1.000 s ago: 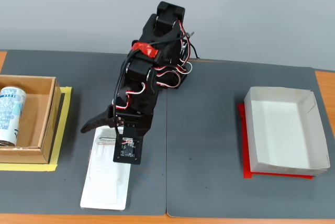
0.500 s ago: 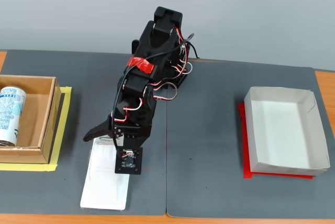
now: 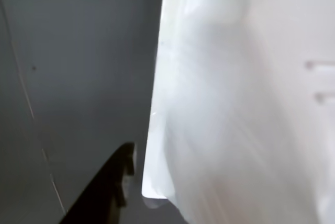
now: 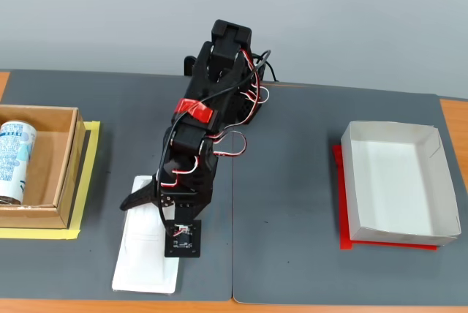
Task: Pick the sandwich and put it in the gray box
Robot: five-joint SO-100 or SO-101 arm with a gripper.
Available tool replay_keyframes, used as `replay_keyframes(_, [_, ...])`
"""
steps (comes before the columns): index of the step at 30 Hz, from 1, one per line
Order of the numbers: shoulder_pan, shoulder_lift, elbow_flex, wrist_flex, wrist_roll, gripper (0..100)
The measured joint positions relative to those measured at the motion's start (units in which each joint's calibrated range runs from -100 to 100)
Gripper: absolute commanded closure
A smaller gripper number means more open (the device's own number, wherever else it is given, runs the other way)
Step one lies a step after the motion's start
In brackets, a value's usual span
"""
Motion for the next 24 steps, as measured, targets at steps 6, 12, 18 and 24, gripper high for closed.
replay_keyframes(6, [0.0, 2.8, -2.8, -0.2, 0.0, 48])
replay_keyframes(12, [0.2, 4.2, -2.9, -0.4, 0.2, 48])
replay_keyframes(18, [0.7, 4.4, -3.1, -1.1, 0.0, 62])
replay_keyframes(24, [0.7, 4.4, -3.2, 0.2, -0.3, 71])
